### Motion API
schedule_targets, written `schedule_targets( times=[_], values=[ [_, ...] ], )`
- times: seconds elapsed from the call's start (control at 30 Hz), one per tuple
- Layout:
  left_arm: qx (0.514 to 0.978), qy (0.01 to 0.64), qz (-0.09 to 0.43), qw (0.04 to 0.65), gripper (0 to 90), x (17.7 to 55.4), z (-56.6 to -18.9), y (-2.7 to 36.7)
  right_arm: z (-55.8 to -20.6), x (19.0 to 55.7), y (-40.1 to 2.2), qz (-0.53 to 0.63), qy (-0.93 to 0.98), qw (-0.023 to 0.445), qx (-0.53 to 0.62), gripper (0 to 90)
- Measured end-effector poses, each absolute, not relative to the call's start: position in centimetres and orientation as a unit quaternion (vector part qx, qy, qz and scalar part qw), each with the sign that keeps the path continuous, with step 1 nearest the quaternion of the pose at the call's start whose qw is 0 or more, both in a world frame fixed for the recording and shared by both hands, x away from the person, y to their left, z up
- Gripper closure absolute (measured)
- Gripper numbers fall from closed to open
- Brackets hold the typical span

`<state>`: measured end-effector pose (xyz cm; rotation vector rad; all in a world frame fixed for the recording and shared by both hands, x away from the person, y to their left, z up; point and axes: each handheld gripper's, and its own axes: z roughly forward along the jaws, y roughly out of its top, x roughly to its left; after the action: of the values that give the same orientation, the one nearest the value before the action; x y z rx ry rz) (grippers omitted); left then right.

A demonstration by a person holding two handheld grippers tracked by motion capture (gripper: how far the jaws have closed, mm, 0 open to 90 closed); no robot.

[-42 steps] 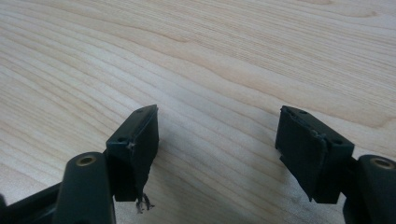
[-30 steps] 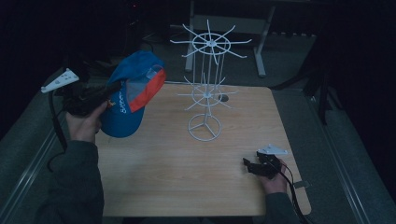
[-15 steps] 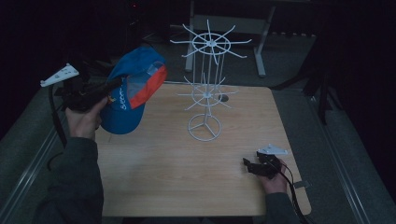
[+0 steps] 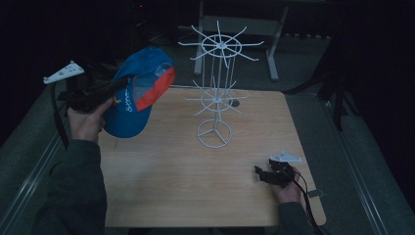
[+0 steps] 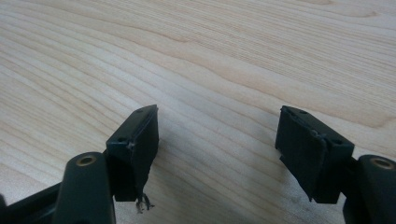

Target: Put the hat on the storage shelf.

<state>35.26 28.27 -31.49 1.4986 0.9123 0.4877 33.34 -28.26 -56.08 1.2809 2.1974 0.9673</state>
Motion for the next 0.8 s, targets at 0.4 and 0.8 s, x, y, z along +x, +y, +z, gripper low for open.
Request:
schedule_targets(
  times=[0.4, 0.8],
  values=[
    [0.645, 0.39, 0.209, 0.623, 89.3, 35.6, -30.7, 28.7, -56.1, 33.3, -28.2, 0.348, 0.789, 0.209, 0.461, 30.0],
    [0.63, 0.37, 0.196, 0.654, 89.3, 35.7, -30.0, 29.0, -56.1, 33.3, -28.3, 0.347, 0.79, 0.208, 0.46, 30.0]
  ],
)
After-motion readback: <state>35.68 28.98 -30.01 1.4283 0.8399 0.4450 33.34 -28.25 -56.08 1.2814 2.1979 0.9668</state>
